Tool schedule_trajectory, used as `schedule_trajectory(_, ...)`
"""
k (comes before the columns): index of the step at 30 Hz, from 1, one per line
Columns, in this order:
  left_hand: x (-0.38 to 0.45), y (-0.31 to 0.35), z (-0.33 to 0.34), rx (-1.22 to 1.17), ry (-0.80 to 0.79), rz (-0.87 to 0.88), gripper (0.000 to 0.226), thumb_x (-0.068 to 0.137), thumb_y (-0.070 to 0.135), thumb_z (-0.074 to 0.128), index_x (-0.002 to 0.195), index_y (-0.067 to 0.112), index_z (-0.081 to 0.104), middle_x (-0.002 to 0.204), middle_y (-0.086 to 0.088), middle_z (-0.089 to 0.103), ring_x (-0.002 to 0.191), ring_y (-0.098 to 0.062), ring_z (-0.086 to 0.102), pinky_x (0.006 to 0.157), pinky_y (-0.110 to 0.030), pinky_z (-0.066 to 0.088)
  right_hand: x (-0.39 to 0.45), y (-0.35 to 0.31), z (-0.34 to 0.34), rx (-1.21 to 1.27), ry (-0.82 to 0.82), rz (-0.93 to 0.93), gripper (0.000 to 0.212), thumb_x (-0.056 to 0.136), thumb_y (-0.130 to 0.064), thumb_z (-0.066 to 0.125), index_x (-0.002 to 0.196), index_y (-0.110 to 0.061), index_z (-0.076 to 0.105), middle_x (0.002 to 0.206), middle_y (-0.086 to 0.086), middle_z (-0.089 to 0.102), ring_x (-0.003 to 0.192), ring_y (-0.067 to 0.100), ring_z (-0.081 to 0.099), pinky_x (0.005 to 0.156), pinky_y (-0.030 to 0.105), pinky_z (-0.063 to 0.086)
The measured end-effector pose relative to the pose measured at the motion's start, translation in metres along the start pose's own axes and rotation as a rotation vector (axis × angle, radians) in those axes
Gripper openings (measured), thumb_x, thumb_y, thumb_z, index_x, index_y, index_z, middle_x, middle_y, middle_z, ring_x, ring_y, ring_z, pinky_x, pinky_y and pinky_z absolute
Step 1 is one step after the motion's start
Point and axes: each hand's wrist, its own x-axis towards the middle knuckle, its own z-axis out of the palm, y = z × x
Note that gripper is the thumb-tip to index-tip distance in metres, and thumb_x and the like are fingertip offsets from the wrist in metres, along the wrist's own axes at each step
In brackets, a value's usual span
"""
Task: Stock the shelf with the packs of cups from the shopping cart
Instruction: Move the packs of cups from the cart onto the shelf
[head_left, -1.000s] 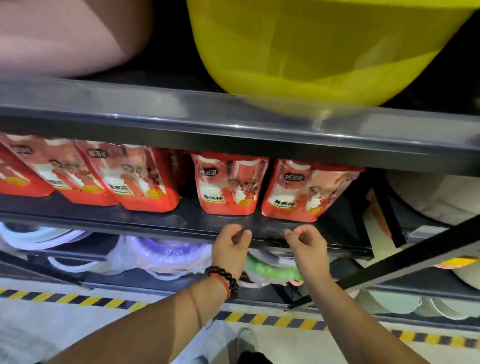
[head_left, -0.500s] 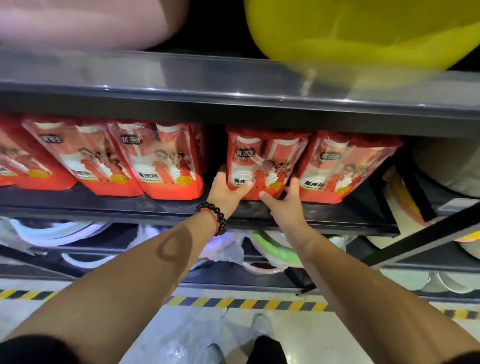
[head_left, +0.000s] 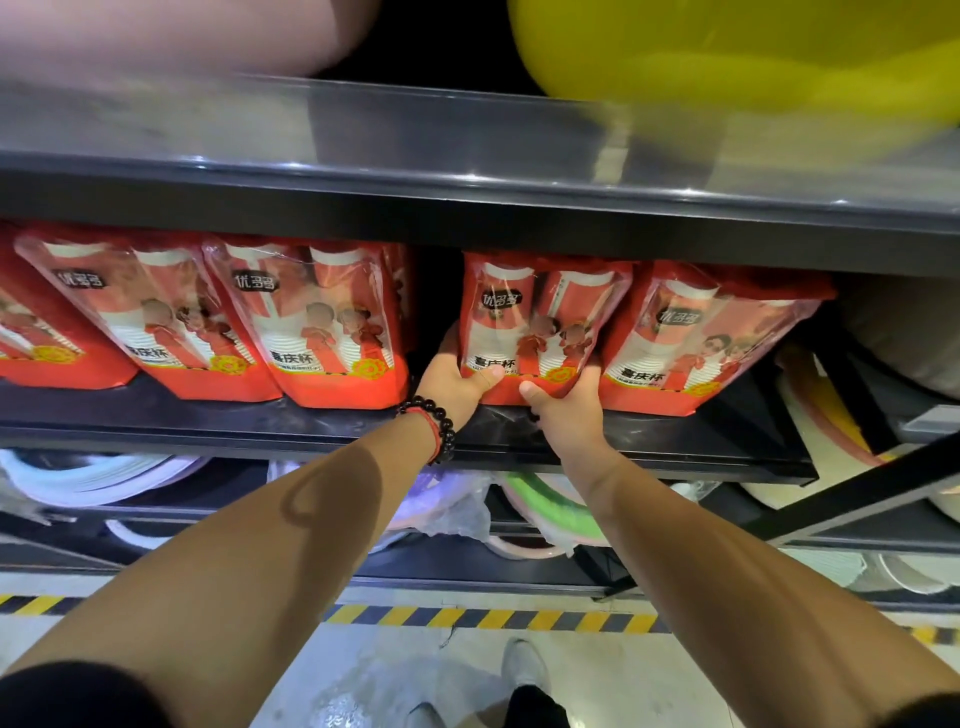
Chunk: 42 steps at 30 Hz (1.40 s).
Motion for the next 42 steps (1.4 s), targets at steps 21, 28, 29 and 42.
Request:
schedule_trajectory(21,-0.017,-0.018,0.014,-0.09,0.132,-0.141,0.052,0.087,0.033,0.073,0.13,0.014,0.052,0.115,0.008,0.059,0.111,-0.015,0.058,0.099,-0.03,0.044,-0.049,0.008,0.016,0.11,0.109,-0.058,0.042,0.087,0.001,0.065,0.123,-0.01,0.047,0.112,0.016,0.059,0.079,0.019,0.061,0.074,0.033,0.053)
schedule_trajectory(28,-0.077,-0.022,-0.06,-0.096,0.362,-0.133,0.017,0.088,0.027,0.071,0.098,0.025,0.059,0.089,0.003,0.064,0.084,-0.017,0.06,0.086,-0.03,0.048,-0.081,-0.022,0.069,-0.087,-0.077,-0.151,0.021,0.087,-0.013,0.071,0.097,-0.025,0.058,0.082,-0.007,0.059,0.075,0.011,0.057,0.066,0.006,0.041)
schedule_trajectory(29,-0.08,-0.022,-0.08,-0.091,0.437,-0.141,0.017,0.088,0.027,0.071,0.097,0.025,0.057,0.085,0.006,0.061,0.084,-0.019,0.06,0.085,-0.031,0.048,-0.084,-0.029,0.079,-0.106,-0.111,-0.16,0.025,0.087,-0.016,0.072,0.105,-0.024,0.057,0.09,-0.004,0.058,0.076,0.01,0.058,0.064,0.006,0.039)
schedule_trajectory(42,-0.042,-0.035,-0.171,0.239,0.384,-0.145,0.045,0.078,0.036,0.078,0.114,0.021,0.055,0.096,0.01,0.061,0.089,-0.016,0.057,0.078,-0.027,0.041,-0.057,-0.043,0.15,-0.305,-0.295,-0.047,0.076,0.07,-0.032,0.089,0.128,-0.012,0.044,0.129,0.009,0.057,0.116,0.026,0.059,0.102,0.044,0.049)
